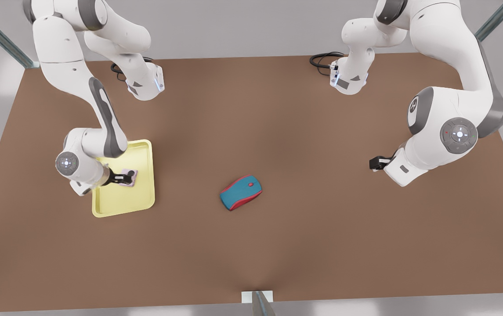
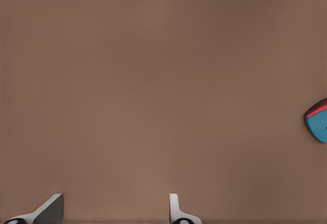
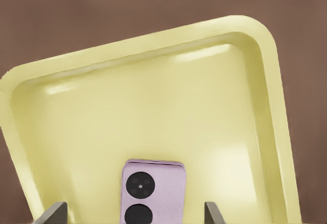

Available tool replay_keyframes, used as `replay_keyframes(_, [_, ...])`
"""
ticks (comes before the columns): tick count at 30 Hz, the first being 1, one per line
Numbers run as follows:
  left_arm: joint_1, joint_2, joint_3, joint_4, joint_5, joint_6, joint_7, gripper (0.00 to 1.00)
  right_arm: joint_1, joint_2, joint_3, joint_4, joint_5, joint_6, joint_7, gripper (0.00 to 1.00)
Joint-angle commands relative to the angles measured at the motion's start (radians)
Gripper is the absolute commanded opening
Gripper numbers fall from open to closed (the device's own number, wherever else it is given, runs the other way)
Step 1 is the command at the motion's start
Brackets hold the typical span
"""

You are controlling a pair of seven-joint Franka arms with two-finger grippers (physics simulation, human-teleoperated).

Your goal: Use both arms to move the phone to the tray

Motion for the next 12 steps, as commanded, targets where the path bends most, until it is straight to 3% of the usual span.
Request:
replay_keyframes(1, [0.0, -0.001, -0.001, 0.001, -0.001, 0.0, 0.001, 1.0, 0.013, -0.063, -0.003, 0.116, -0.001, -0.246, -0.367, 1.0])
replay_keyframes(4, [0.0, -0.003, -0.001, 0.002, -0.002, -0.001, -0.005, 1.0, 0.014, -0.119, -0.001, 0.429, -0.001, -0.54, -0.101, 1.0])
replay_keyframes(8, [0.0, -0.007, -0.001, 0.016, -0.005, -0.004, -0.048, 1.0, -0.019, -0.062, 0.009, 0.731, 0.004, -0.728, -0.106, 1.0])
replay_keyframes(10, [-0.002, -0.007, -0.001, 0.018, -0.007, -0.006, -0.048, 1.0, -0.067, -0.113, 0.061, 0.649, -0.01, -0.737, -0.101, 1.0])
replay_keyframes(12, [-0.002, -0.006, -0.001, 0.016, -0.007, -0.006, -0.047, 1.0, -0.069, -0.089, 0.061, 0.678, -0.012, -0.747, -0.104, 1.0])
